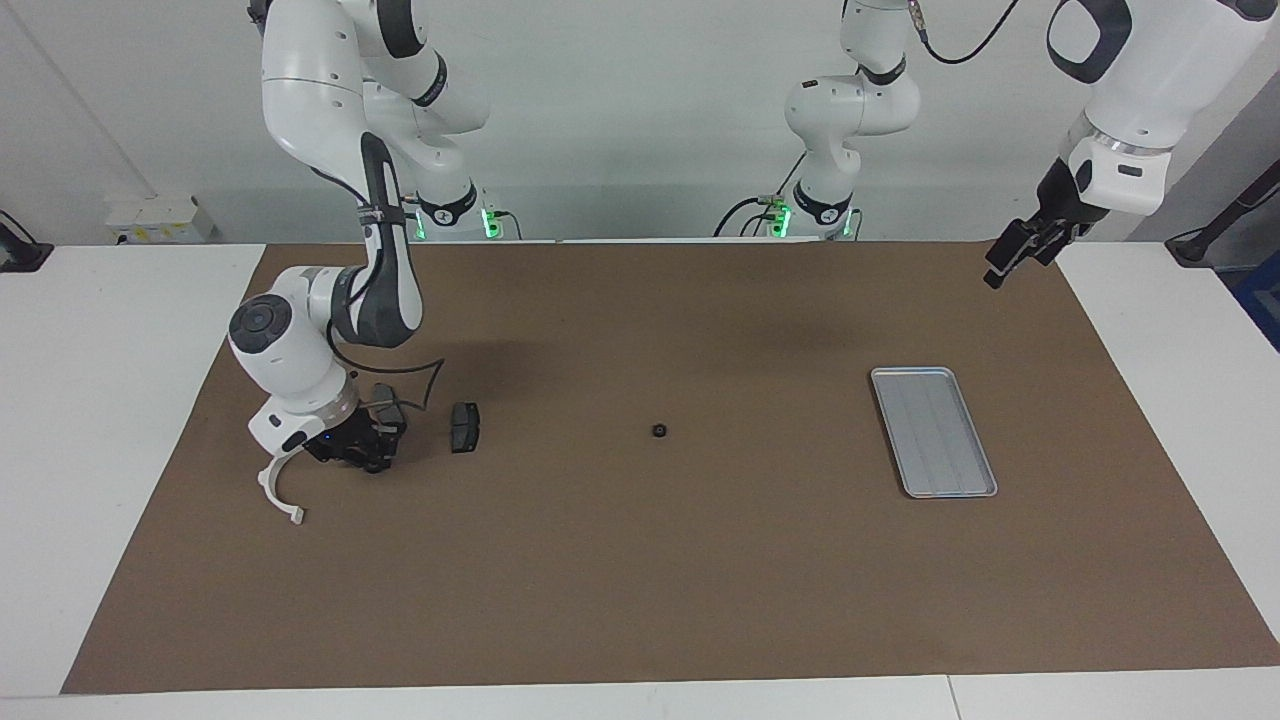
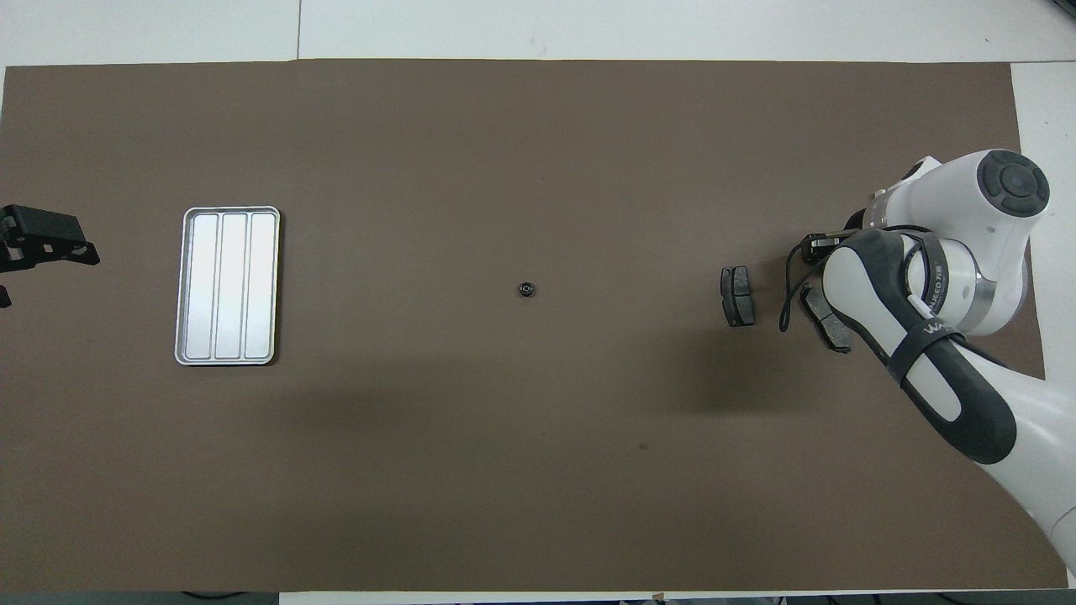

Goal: Place bearing gear from tray to pile

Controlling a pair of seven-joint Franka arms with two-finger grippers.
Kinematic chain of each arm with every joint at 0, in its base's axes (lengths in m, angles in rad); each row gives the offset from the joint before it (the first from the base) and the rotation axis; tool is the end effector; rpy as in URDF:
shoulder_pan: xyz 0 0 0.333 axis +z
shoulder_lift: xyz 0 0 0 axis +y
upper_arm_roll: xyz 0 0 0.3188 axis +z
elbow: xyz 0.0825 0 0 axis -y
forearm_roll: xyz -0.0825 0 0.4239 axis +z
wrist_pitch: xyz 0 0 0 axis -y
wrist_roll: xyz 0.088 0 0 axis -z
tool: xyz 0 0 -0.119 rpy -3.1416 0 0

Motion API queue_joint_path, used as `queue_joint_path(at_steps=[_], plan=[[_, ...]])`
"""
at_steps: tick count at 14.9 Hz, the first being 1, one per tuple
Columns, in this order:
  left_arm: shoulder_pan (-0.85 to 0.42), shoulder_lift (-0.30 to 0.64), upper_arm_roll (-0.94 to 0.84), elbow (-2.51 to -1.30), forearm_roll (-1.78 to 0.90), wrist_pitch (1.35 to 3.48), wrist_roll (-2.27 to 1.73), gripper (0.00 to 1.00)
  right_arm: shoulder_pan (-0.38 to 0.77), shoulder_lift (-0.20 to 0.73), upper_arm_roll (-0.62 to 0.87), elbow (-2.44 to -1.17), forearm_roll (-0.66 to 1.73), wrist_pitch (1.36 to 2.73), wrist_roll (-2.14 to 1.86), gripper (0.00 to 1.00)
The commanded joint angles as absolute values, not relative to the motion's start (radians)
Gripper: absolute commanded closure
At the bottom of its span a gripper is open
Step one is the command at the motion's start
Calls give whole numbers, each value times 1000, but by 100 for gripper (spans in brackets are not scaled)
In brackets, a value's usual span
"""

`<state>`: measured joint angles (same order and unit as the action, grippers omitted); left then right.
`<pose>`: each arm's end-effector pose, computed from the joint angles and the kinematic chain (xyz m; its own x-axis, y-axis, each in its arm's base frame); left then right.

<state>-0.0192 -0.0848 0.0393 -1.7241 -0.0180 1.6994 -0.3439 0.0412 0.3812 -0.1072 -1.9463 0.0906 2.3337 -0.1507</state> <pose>0.5787 0.0105 0.5974 0.9324 0.3581 0.0493 0.3564 -0.9335 0.0403 0.6478 -0.0389 0.2501 0.9995 0.0300 0.0124 0.0303 -0.9992 -0.0246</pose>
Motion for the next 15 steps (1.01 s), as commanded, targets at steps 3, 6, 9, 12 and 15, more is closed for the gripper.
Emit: queue_joint_path(at_steps=[3,6,9,12,15], plan=[[-3,-78,11,-1738,-34,1730,-327,0,26,313,-65,-1895,66,2173,-108,0],[8,-49,14,-1704,-68,1715,-325,0,29,273,-19,-1774,64,1992,-20,0],[6,-52,11,-1709,-66,1703,-322,0,61,270,21,-1639,63,1879,81,0],[8,-57,12,-1703,-66,1672,-284,0,184,264,2,-1583,66,1879,178,0],[8,-58,11,-1680,-54,1628,-259,0,416,267,-140,-1559,78,1905,294,0]])
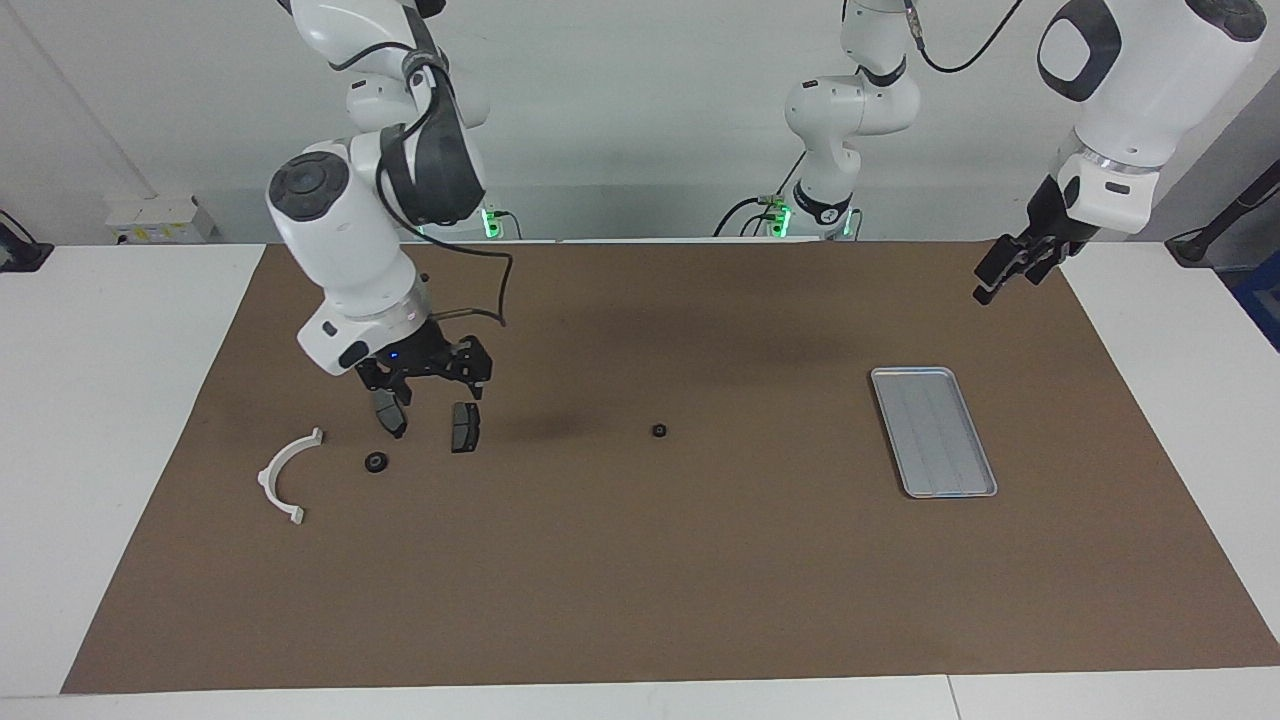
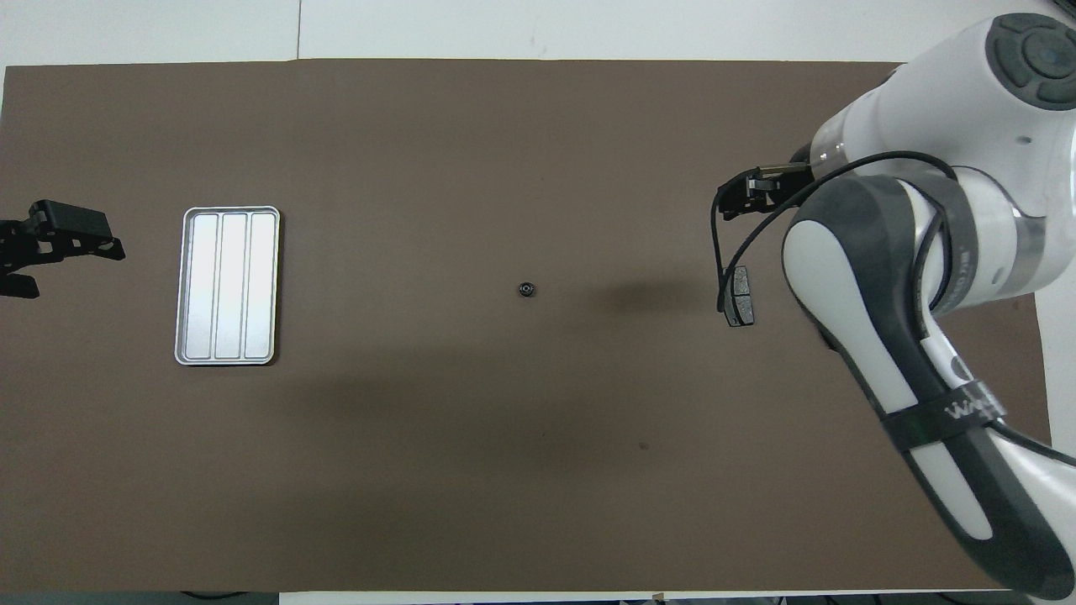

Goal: Place bearing gear from tray to pile

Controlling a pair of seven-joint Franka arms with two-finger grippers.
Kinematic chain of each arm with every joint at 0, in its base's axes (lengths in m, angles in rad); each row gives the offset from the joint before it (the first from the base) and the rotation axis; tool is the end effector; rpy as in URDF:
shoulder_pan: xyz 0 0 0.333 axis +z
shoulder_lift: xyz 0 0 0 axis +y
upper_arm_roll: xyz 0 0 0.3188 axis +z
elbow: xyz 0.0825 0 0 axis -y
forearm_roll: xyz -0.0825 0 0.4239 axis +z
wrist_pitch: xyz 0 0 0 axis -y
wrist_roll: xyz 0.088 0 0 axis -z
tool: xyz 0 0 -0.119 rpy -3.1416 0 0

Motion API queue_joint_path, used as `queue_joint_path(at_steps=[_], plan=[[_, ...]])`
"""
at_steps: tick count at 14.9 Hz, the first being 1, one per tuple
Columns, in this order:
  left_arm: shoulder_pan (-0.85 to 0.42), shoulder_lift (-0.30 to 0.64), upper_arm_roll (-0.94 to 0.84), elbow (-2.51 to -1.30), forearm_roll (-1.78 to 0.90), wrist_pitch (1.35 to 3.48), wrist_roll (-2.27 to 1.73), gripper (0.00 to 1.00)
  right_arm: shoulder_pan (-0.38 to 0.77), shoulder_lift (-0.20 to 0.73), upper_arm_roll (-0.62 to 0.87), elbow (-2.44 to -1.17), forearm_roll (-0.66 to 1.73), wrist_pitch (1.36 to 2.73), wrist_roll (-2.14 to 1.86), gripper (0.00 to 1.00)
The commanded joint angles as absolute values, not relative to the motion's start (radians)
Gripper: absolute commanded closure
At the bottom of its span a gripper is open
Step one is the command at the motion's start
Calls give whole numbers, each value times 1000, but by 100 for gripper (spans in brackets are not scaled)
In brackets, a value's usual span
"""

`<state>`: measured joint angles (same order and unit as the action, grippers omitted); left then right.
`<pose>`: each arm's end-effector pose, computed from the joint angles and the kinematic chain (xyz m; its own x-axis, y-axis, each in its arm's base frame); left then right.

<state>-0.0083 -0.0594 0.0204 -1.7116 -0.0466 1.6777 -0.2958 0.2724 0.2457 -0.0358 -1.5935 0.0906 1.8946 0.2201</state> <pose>0.5837 0.0023 0.5873 0.9515 0.3075 0.0104 0.3065 -0.9504 0.0530 0.6614 0.1694 0.4757 0.9993 -0.0102 0.0360 -0.0070 -0.9960 -0.0886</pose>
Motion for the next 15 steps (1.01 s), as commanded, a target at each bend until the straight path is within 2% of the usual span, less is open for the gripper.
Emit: queue_joint_path(at_steps=[1,6,9,15], plan=[[8,-57,5,-1672,-39,1612,-244,0,522,271,-231,-1546,92,1917,316,0],[8,-63,-3,-1675,-26,1615,-215,0,966,313,-587,-1545,254,1965,377,0],[9,-64,3,-1684,-28,1628,-190,0,1031,356,-623,-1568,293,2019,379,0],[15,-64,-1,-1654,-11,1597,-43,0,1071,475,-624,-1562,374,2091,374,0]])
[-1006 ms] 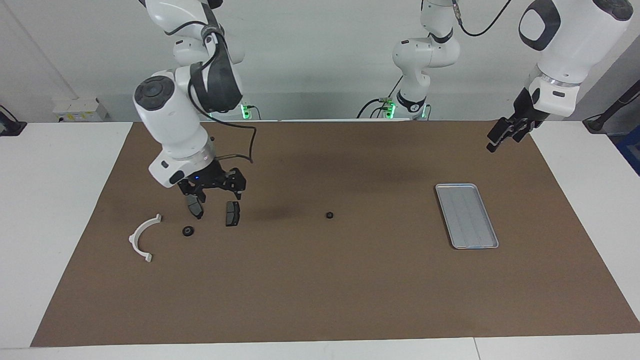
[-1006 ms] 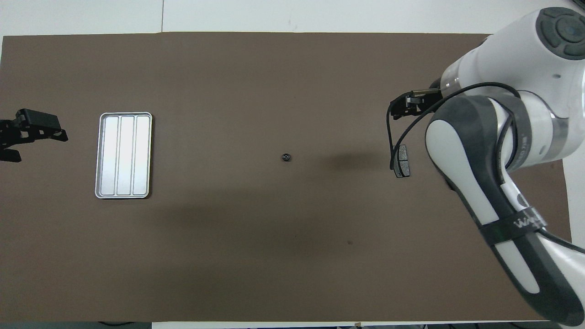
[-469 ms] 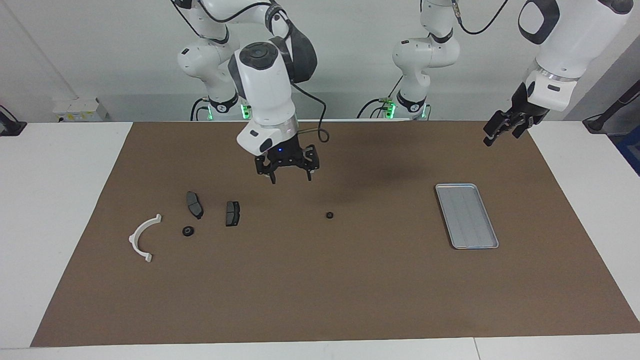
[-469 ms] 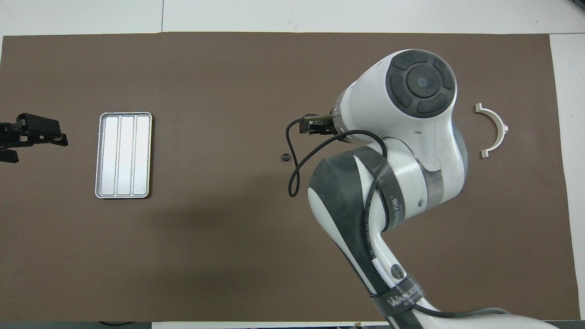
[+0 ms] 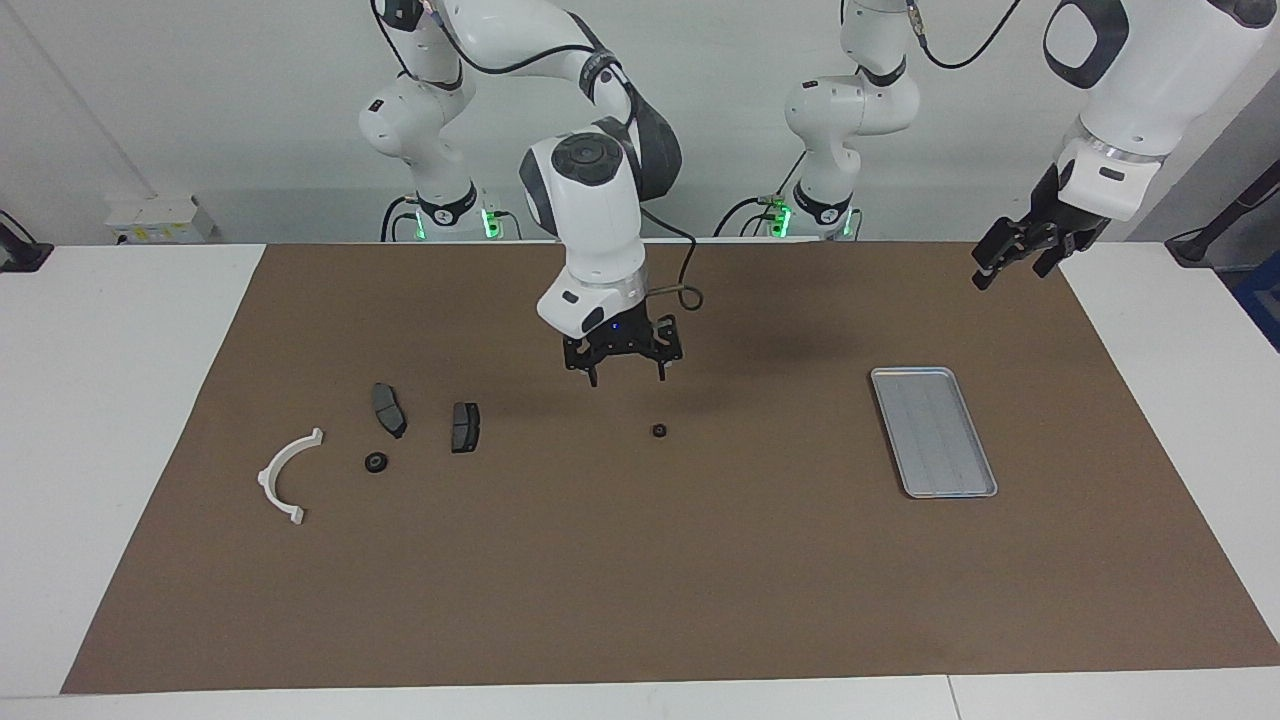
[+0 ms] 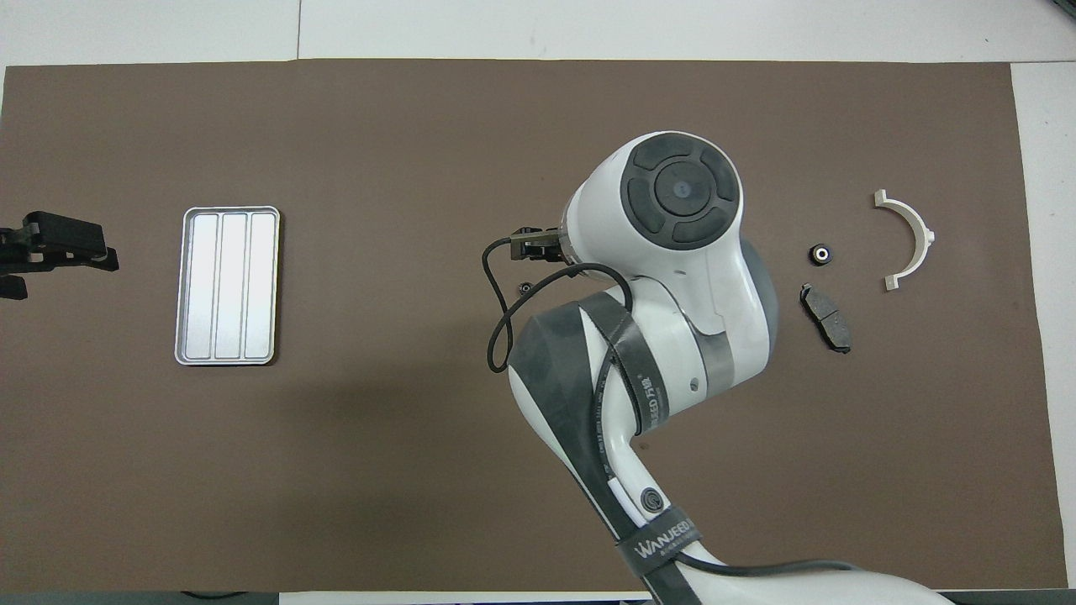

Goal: Place bearing gear from tray to pile

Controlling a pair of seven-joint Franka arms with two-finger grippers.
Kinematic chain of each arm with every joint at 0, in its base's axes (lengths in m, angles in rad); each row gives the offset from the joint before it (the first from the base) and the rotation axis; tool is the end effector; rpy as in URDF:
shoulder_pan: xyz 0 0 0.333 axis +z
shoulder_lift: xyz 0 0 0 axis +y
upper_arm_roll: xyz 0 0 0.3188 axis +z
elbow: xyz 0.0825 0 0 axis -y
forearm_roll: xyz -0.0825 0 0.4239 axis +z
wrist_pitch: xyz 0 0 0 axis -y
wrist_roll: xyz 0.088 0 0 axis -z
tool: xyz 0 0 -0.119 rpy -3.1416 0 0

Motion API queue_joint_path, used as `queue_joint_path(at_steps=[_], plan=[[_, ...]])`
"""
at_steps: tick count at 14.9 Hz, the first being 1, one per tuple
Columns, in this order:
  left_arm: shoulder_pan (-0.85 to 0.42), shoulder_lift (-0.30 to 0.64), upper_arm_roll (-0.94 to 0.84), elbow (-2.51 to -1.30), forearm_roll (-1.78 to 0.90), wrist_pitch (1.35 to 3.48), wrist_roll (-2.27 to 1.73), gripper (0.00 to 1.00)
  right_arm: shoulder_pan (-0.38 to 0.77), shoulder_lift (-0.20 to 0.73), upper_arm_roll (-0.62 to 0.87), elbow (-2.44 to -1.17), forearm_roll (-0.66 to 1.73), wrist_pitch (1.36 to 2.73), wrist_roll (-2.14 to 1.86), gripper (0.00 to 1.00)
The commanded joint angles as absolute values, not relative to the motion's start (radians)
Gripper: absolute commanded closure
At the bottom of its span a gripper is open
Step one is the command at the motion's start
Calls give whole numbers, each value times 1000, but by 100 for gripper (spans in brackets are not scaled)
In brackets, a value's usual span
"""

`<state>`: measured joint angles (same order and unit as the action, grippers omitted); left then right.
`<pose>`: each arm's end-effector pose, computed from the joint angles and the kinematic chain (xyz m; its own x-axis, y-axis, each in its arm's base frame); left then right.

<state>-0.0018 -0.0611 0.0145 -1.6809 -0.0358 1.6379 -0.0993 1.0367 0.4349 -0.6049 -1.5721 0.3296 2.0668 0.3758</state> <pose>0.5805 0.0036 0.6006 0.9934 0.1141 0.0143 0.1135 -0.9928 0.0383 0.6208 0.3671 0.4156 0.9941 -0.0261 0.1051 -0.0142 -0.9935 -0.1131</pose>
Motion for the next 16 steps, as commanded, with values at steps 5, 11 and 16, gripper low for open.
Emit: queue_joint_path(at_steps=[5,11,16], plan=[[14,-83,-41,-1667,44,1580,-37,0,1083,560,-623,-1572,410,2190,341,0],[14,-84,-38,-1670,41,1577,-46,0,1045,633,-623,-1589,503,2238,222,0],[14,-83,-11,-1672,-27,1574,-48,0,1074,664,-618,-1575,561,2241,261,0]])
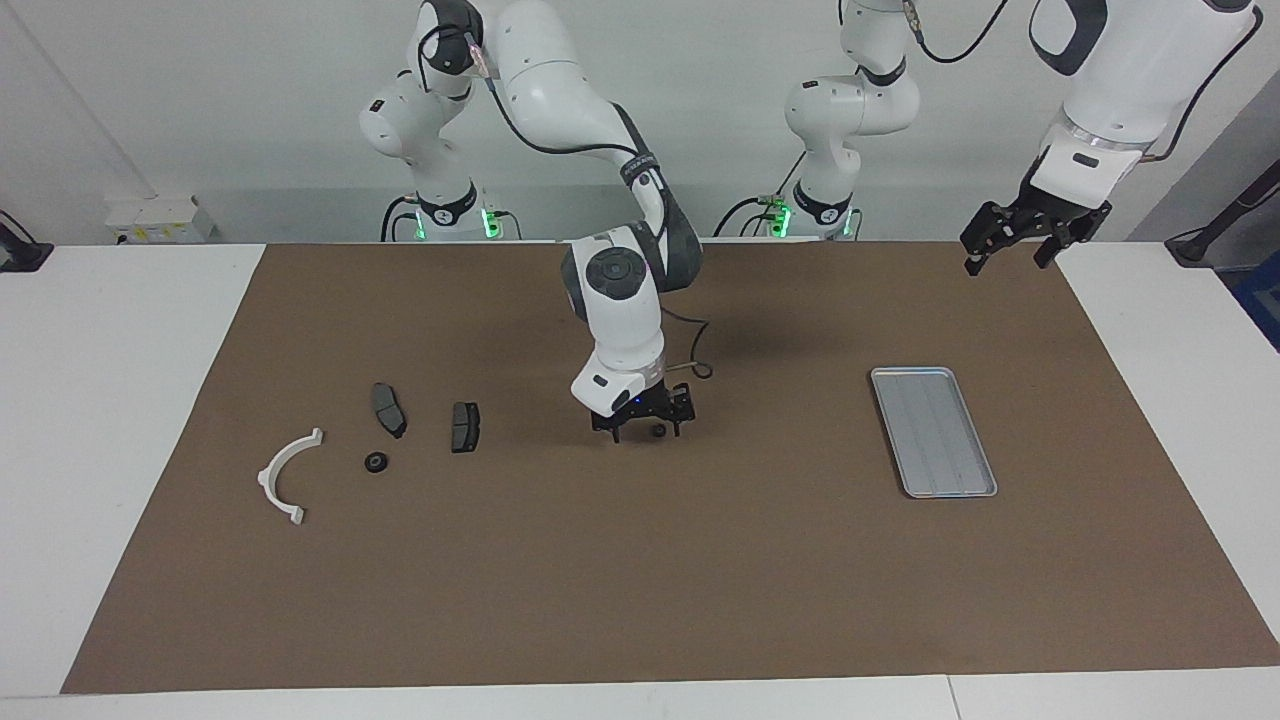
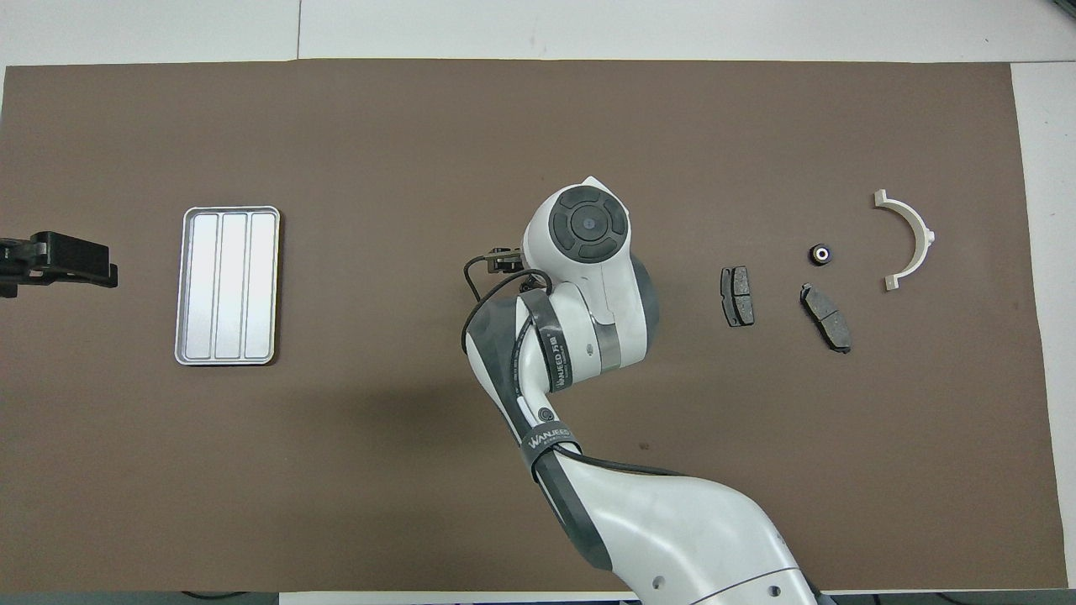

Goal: Place bearing gear from tray to pile

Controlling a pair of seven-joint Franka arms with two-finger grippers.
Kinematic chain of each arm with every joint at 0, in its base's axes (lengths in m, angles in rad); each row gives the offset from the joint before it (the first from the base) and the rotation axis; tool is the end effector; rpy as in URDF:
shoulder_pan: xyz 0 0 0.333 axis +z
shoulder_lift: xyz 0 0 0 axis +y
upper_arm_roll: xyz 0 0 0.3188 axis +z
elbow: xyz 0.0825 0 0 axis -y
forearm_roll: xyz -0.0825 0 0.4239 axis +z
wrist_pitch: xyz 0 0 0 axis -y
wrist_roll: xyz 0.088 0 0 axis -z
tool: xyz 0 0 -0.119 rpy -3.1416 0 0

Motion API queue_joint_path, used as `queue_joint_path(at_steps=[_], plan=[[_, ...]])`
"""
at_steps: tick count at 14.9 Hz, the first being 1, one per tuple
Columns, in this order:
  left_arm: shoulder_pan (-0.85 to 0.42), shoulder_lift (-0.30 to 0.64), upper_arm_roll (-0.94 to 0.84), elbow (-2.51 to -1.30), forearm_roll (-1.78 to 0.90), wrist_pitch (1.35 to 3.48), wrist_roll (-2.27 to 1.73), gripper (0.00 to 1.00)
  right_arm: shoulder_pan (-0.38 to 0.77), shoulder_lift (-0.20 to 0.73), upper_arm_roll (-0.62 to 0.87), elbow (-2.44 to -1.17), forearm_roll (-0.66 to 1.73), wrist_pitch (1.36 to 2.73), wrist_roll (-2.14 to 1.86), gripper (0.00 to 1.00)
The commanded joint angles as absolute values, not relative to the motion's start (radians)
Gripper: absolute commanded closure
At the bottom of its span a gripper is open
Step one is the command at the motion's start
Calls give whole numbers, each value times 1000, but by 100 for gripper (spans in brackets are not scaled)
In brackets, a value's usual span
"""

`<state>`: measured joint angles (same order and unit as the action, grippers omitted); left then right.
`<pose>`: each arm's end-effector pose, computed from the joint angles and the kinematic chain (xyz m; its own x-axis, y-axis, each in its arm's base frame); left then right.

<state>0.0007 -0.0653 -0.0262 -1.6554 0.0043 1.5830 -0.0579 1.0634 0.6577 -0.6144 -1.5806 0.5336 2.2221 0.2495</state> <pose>0.5739 -0.0146 0.6112 0.9995 0.0324 -0.0068 0.0324 -0.9995 -0.0064 0.6275 0.3942 0.2865 0.9960 0.0129 0.0883 0.0237 -0.9922 -0.1222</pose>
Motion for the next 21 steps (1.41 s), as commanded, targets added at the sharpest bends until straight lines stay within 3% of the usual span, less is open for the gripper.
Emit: queue_joint_path(at_steps=[1,6,16,18,21], plan=[[14,-84,-11,-1675,-31,1583,-49,0,1078,664,-617,-1574,563,2240,261,0],[14,-84,-9,-1678,-31,1580,-40,0,1095,670,-617,-1592,554,2241,261,0],[12,-84,-9,-1680,-29,1585,-51,0,1117,672,-614,-1649,577,2283,267,13],[12,-86,-9,-1693,-31,1604,-52,0,1118,672,-614,-1644,609,2283,268,16],[12,-83,-8,-1709,-31,1640,-69,0,1118,672,-614,-1643,611,2283,268,30]])
